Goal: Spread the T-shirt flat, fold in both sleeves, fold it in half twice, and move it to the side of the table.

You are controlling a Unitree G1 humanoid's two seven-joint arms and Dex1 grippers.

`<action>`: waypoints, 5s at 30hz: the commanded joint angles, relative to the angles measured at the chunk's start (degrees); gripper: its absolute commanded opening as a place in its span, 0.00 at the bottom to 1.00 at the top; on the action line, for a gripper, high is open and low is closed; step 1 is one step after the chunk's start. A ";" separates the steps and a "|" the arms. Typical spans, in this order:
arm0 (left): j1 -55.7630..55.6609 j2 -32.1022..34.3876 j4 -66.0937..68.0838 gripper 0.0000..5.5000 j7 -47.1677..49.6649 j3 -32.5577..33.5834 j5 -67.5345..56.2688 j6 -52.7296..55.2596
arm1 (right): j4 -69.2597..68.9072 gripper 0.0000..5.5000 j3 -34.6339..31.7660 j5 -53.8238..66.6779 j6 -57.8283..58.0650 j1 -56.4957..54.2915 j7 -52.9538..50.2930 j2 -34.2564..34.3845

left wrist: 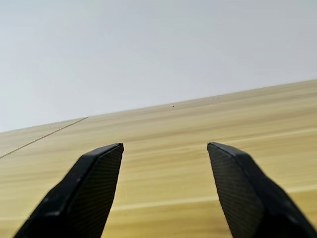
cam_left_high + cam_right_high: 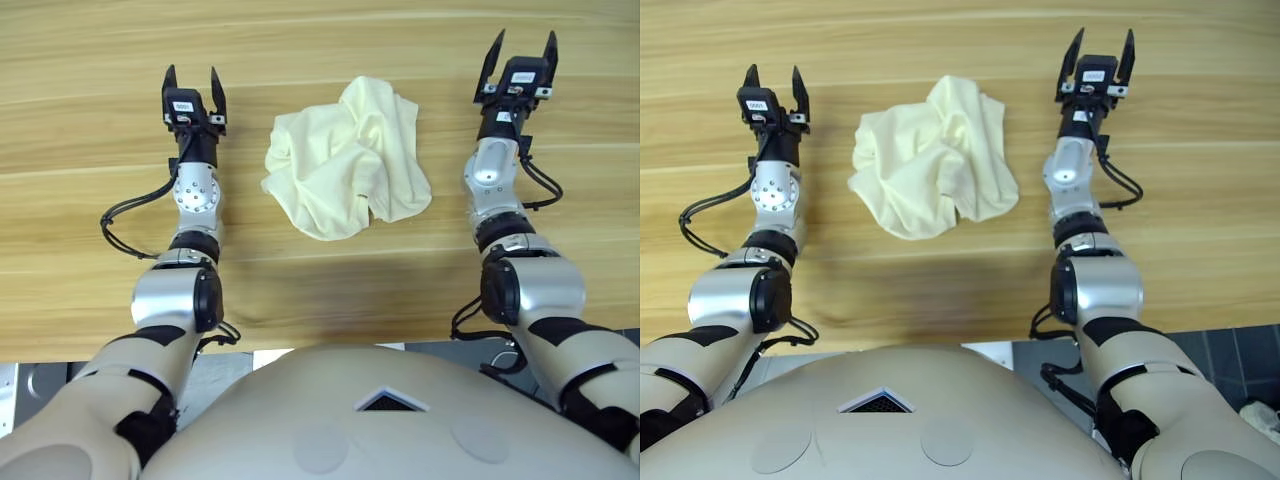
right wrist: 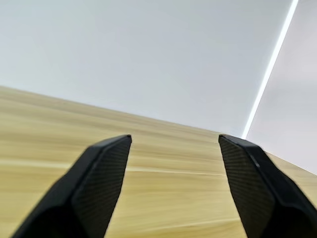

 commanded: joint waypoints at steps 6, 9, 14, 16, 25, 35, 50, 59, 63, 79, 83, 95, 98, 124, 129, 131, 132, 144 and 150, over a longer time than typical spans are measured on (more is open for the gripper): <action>3.90 -2.49 -5.32 0.58 -6.98 -0.04 -3.18 -4.03 | -5.69 0.59 -0.52 6.05 -0.68 6.61 13.59 2.04; 5.60 -2.13 -6.79 0.58 -3.97 -0.40 -1.24 -4.56 | -8.16 0.59 0.59 5.32 -0.25 8.23 14.79 2.29; 8.50 -1.67 -7.55 0.58 -2.48 0.43 -1.99 -1.38 | -12.17 0.59 2.57 -0.41 -0.14 12.08 10.39 1.15; 10.24 -2.04 -9.58 0.58 -3.68 0.53 -3.06 -1.43 | -14.97 0.59 3.04 -2.13 -0.43 14.28 9.45 0.86; 15.84 -2.18 -17.74 0.58 -3.63 -2.15 0.41 1.66 | -25.01 0.59 2.68 -2.90 2.34 20.47 9.66 1.04; 40.72 12.59 -68.73 0.58 -27.27 -14.80 -7.46 9.86 | -68.69 0.59 5.57 -13.69 4.99 46.06 30.91 -18.33; 50.64 23.71 -81.37 0.58 -34.50 -20.08 22.77 18.12 | -73.87 0.59 2.77 -23.42 14.07 55.78 48.09 -36.83; 43.19 22.80 -75.31 0.58 -31.61 -27.67 32.22 16.80 | -65.80 0.59 11.16 -30.83 13.86 48.96 43.76 -35.58; 40.42 23.64 -73.28 0.58 -28.07 -27.05 36.46 17.85 | -63.29 0.59 15.39 -32.52 12.67 44.86 43.26 -35.19; 36.57 25.34 -68.86 0.58 -24.23 -28.86 38.14 18.94 | -59.81 0.59 24.85 -35.58 11.87 38.13 40.97 -34.22; 36.15 25.29 -68.41 0.58 -23.64 -29.61 37.58 18.87 | -59.45 0.59 25.48 -35.01 11.84 38.63 40.49 -34.30; 34.12 24.22 -65.97 0.34 -22.59 -32.00 36.17 18.14 | -55.67 0.26 26.96 -34.12 11.30 36.51 36.61 -31.76; 34.49 24.44 -66.18 0.26 -22.76 -32.23 35.39 17.69 | -55.37 0.16 27.45 -34.05 10.99 36.42 36.32 -31.37; 50.19 26.34 -79.95 0.00 -36.40 -21.08 -26.23 5.83 | -84.20 0.00 7.47 29.34 -0.25 58.01 46.52 -36.35; 48.88 26.97 -80.25 0.00 -46.38 -15.83 -41.39 3.13 | -88.91 0.00 5.53 39.19 0.55 53.98 52.73 -35.21; 41.01 25.45 -77.08 0.00 -47.24 -12.77 -44.53 6.14 | -85.77 0.00 6.74 37.18 4.98 43.85 52.03 -31.60; 36.23 24.21 -74.16 0.00 -46.71 -11.24 -45.05 7.64 | -83.07 0.00 7.13 35.41 7.64 38.45 50.92 -29.52; -53.57 7.53 3.16 0.00 3.13 -14.46 -12.12 28.86 | 3.60 0.00 13.90 -7.35 32.93 -50.00 -20.65 -10.33; -46.94 17.29 2.66 0.00 14.76 -11.83 -5.02 14.09 | -0.30 0.00 18.04 -17.60 21.35 -43.59 -43.72 -12.68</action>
